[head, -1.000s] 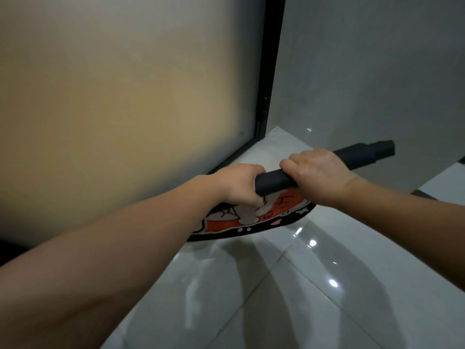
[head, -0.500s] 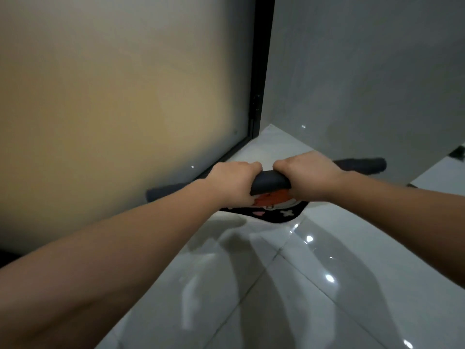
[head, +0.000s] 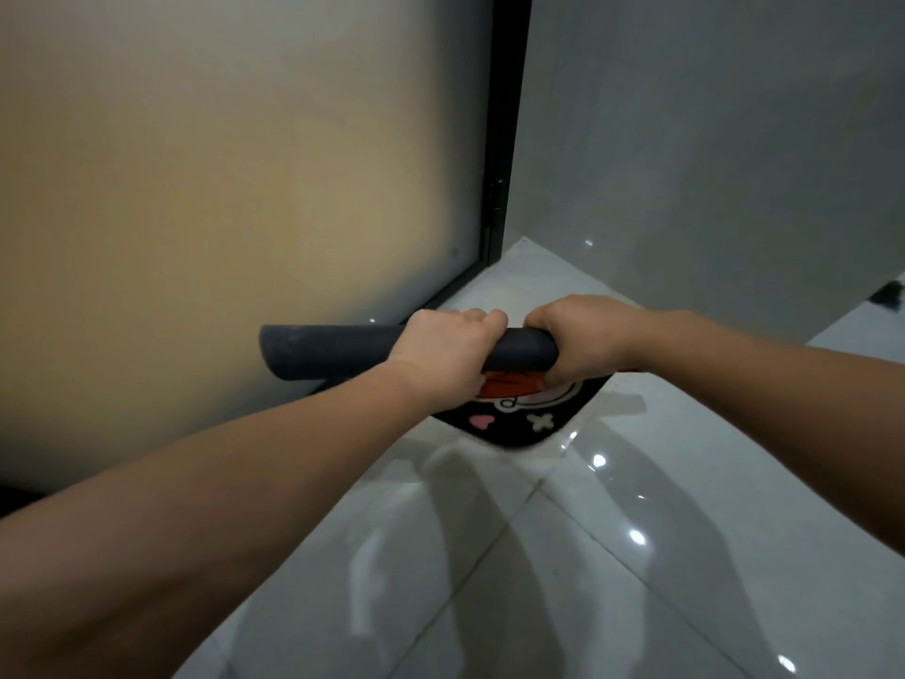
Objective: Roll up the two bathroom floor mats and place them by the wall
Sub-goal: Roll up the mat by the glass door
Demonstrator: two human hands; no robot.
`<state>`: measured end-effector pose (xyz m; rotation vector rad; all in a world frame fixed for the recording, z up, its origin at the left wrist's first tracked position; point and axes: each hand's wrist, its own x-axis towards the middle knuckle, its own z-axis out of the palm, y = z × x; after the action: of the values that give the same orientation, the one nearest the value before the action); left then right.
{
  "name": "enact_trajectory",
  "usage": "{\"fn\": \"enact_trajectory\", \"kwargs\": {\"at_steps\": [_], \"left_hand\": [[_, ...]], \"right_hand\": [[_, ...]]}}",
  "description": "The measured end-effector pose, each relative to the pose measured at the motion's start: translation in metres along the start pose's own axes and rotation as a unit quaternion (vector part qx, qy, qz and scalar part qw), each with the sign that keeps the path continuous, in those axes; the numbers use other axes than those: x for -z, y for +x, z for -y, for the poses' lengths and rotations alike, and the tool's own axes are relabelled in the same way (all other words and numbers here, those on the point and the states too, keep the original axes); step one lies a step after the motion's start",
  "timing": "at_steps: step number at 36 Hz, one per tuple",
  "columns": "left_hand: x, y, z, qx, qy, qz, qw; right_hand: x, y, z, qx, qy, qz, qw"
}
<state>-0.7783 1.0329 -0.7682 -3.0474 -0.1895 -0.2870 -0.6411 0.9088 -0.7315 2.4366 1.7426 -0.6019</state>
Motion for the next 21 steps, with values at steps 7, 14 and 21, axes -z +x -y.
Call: {"fn": "enact_trajectory", "kwargs": {"at_steps": [7, 14, 21], "left_hand": [[0.002, 0.006, 0.008, 0.061, -0.182, 0.168, 0.967], [-0.003, 0.003, 0.007, 0.093, -0.254, 0.172, 0.947], [-0.007, -0.003, -0.003, 0.022, -0.036, 0.034, 0.999]], "right_hand": [[-0.013, -0.005, -0.007, 0.111, -0.212, -0.180, 0.954], [-0.018, -0.009, -0.007, 0.145, -0.250, -0.240, 0.927], [-0.001, 0.002, -0.004, -0.001, -0.048, 0.021, 0.999]]}}
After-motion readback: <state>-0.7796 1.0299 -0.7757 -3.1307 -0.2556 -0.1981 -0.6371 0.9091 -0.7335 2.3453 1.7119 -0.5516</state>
